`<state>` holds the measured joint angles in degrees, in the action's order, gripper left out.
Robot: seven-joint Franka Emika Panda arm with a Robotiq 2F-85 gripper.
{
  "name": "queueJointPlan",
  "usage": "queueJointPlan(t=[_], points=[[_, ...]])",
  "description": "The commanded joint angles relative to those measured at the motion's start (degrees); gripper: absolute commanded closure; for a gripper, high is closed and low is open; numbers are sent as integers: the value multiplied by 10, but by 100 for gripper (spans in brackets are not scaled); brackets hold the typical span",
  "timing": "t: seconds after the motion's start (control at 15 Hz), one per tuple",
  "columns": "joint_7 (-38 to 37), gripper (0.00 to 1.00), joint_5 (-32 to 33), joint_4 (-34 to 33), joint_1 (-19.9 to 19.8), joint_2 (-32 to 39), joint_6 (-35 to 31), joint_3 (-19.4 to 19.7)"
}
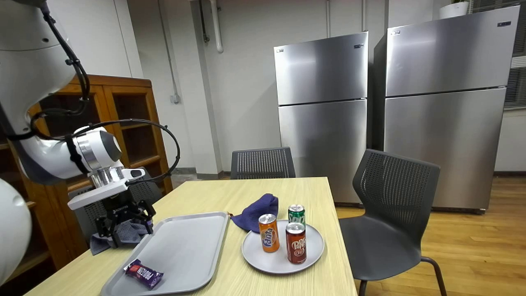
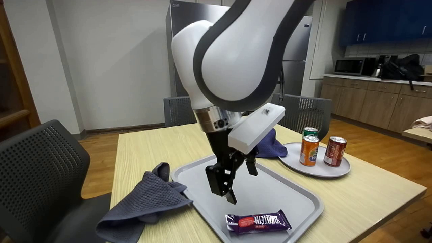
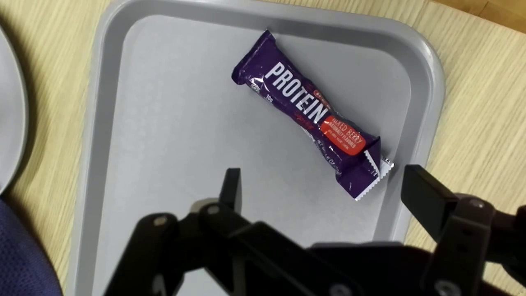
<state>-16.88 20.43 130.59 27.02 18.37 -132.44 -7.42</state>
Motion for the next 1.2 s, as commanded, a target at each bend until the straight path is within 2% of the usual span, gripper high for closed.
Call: queueJointPlan(t=[0.0,0.33,0.67,1.13], points=[[-4,0,6,-1,-16,0,3,-16],[-4,0,41,14,-12,-4,-28,-15],[6,0,91,47,-19,-4,-106,-8],[46,0,94,98,-48,-4,-180,1]])
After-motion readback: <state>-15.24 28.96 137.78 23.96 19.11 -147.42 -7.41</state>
